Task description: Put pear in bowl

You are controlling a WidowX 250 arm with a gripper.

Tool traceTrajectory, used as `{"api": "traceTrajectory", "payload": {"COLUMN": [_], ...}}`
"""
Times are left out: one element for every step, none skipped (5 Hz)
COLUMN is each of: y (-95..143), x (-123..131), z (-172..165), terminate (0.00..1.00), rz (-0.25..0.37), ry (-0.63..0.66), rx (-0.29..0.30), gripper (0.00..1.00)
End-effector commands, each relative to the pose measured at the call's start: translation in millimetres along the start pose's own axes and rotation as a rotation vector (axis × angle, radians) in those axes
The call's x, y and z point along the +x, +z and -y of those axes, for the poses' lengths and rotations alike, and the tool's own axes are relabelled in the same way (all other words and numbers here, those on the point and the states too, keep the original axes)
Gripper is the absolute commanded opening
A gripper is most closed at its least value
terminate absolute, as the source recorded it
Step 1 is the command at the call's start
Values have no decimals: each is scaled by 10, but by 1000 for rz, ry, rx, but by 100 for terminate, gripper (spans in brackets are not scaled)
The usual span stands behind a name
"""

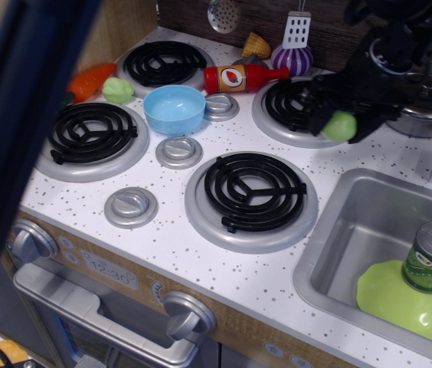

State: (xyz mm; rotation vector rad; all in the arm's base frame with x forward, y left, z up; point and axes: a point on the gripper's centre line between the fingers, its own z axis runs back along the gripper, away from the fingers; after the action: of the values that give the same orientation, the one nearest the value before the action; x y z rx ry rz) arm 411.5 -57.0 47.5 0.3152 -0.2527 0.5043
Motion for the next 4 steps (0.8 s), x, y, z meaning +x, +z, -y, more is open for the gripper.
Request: {"api": "traceTrajectory", "payload": {"y": [77, -35, -141, -288], "x": [362, 464, 565, 621], "z": [-723, -1088, -1372, -1562], "terminate": [0, 0, 0, 0], "rz": [108, 137, 184, 246], "ry": [-72, -157, -206, -223], "rx": [-26, 1, 18, 22], "gripper": [0, 0, 0, 0]}}
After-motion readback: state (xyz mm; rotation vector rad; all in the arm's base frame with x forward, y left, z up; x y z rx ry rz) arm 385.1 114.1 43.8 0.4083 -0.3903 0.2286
